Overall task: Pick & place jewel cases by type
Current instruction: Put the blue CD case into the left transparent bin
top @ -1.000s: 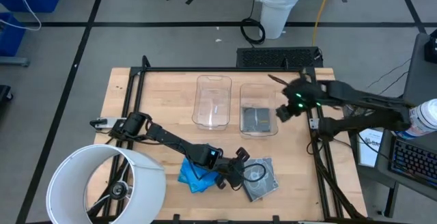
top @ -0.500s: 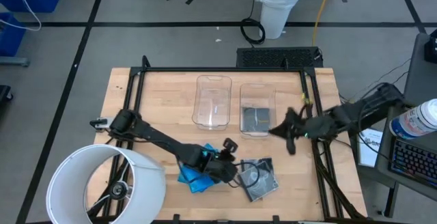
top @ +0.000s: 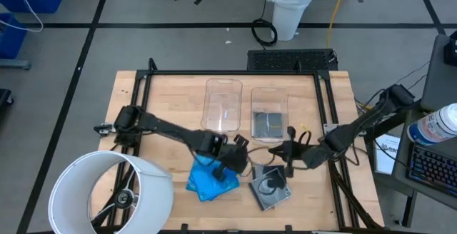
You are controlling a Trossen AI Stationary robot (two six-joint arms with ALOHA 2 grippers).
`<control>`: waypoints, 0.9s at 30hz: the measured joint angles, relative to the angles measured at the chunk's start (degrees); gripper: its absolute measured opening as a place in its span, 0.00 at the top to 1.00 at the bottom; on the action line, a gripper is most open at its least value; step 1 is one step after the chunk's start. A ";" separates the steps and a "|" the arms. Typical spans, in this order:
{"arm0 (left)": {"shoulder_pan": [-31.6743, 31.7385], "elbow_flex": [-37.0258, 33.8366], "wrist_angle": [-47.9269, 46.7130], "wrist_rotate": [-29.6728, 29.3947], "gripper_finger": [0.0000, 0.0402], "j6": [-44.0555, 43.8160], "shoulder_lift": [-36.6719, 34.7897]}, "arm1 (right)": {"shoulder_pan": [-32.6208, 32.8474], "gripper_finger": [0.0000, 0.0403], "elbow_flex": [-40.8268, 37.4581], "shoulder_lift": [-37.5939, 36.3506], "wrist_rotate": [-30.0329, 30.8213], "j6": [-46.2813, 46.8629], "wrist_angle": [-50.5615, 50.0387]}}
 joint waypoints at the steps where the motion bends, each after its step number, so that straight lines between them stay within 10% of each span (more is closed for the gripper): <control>1: 0.92 0.00 0.22 2.35 0.97 0.90 0.00 | 0.18 1.00 0.00 0.99 -0.02 -1.74 0.96; 16: 15.99 -1.94 -0.56 36.96 0.99 13.36 -5.97 | 4.50 1.00 0.02 7.99 7.48 -11.61 12.10; 27: 22.40 -30.55 18.55 39.01 0.99 6.56 -24.89 | 3.30 1.00 0.00 13.03 7.05 -18.42 19.38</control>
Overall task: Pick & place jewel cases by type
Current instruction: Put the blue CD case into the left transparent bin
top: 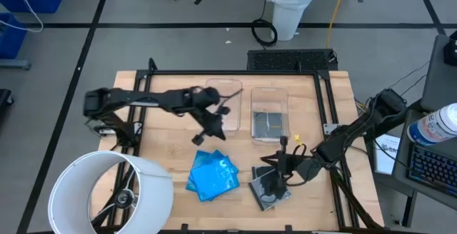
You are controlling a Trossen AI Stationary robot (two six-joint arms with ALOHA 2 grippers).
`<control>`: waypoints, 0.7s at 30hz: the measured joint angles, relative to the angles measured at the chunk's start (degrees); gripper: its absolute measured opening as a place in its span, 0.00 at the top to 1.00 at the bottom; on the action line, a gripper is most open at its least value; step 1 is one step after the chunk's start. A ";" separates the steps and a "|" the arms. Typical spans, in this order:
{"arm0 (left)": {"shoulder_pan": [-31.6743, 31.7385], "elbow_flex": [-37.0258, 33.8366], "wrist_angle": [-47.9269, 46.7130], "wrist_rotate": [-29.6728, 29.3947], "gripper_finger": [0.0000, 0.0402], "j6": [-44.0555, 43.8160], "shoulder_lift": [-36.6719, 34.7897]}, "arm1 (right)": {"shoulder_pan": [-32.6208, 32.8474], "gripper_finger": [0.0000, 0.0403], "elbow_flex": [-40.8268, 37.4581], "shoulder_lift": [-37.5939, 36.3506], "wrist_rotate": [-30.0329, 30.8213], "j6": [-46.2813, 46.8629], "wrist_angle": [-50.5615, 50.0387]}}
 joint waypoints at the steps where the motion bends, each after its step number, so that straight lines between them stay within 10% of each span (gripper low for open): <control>1: 0.06 -3.30 3.31 -0.13 0.99 -1.84 -1.86 | -0.39 1.00 0.00 0.74 -0.83 -1.21 1.40; 10: -2.40 -26.34 27.57 -4.37 0.98 -16.31 -12.79 | -4.50 1.00 0.40 8.22 -9.21 -16.37 18.16; 21: -6.71 -37.18 40.44 -10.47 0.98 -24.46 -14.03 | -0.03 0.99 26.41 25.96 17.30 -19.18 -11.83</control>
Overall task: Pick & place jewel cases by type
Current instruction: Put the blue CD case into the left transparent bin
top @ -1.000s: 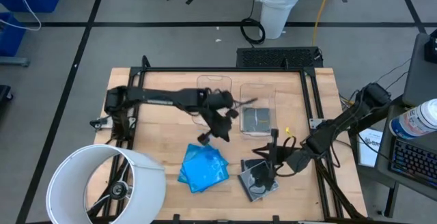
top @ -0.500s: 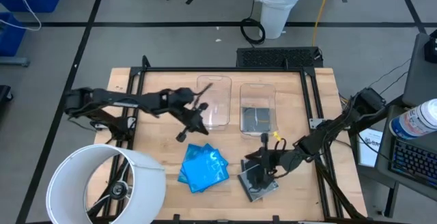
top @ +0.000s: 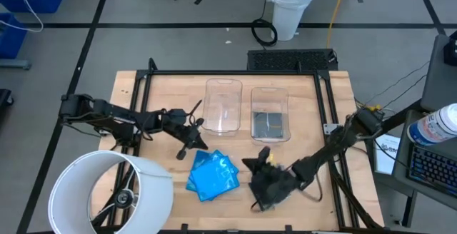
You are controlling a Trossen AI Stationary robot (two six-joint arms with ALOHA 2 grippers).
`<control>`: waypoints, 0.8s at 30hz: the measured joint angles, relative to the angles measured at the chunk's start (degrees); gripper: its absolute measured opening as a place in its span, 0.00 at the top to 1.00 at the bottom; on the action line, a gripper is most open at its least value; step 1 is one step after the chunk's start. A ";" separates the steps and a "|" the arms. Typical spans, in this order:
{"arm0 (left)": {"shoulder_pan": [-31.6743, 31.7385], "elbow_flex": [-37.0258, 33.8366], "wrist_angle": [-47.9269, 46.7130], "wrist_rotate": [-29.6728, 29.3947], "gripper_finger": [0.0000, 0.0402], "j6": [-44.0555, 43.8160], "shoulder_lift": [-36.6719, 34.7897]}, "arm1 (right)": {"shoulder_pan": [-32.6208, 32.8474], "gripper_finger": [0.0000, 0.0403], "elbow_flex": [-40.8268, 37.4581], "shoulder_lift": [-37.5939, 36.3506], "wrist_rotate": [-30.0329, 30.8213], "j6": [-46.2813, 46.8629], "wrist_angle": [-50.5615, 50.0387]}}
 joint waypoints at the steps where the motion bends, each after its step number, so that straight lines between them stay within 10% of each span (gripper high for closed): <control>1: -0.24 -0.02 0.00 -0.02 0.98 -0.31 0.00 | 0.68 0.98 2.24 1.37 0.89 1.70 -2.84; 14: -3.32 -0.02 1.04 -0.07 0.98 -4.60 0.02 | 6.80 0.66 14.93 12.46 -0.39 19.90 -9.18; 24: -7.28 -0.02 1.01 -0.11 0.98 -5.99 0.04 | 8.16 0.64 18.55 11.79 -11.37 33.02 -16.56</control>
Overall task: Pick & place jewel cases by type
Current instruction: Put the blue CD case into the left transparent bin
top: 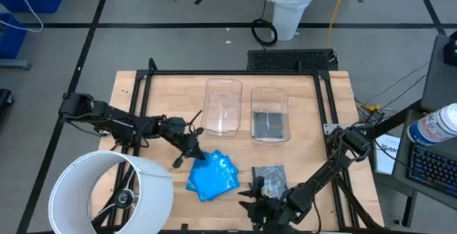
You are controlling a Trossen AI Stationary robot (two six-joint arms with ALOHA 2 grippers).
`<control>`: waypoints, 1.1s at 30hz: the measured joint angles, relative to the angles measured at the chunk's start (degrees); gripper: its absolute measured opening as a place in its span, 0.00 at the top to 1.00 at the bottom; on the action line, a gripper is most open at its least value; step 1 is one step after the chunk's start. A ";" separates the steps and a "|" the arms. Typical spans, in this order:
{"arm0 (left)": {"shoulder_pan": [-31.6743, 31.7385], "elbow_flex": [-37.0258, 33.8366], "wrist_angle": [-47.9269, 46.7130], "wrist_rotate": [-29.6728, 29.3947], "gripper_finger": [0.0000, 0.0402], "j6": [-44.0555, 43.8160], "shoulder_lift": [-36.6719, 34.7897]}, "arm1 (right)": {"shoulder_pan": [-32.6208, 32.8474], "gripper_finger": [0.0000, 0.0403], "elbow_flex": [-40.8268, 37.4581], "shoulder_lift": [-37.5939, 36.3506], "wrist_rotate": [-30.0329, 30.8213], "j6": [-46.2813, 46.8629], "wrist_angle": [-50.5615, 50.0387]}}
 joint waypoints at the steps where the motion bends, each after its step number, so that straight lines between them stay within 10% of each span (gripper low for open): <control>1: -0.40 0.00 0.02 0.00 0.98 0.00 0.00 | -0.06 0.64 0.01 -0.03 -0.03 1.30 -0.15; 9: -3.34 0.00 -0.05 -2.89 0.98 -1.74 0.00 | -2.34 0.68 0.10 -0.48 -11.98 27.97 14.15; 21: -6.72 0.00 -0.11 -5.06 0.98 -0.59 0.00 | -3.02 0.71 -4.06 -0.41 -13.12 82.45 14.68; 26: -6.80 0.00 -1.29 -5.07 0.98 0.56 0.00 | -3.08 0.69 -5.96 -0.37 -15.93 85.87 14.73; 33: -6.77 0.00 -3.27 -5.96 0.98 3.13 0.00 | -6.62 0.70 -2.91 -0.35 -22.63 64.01 15.15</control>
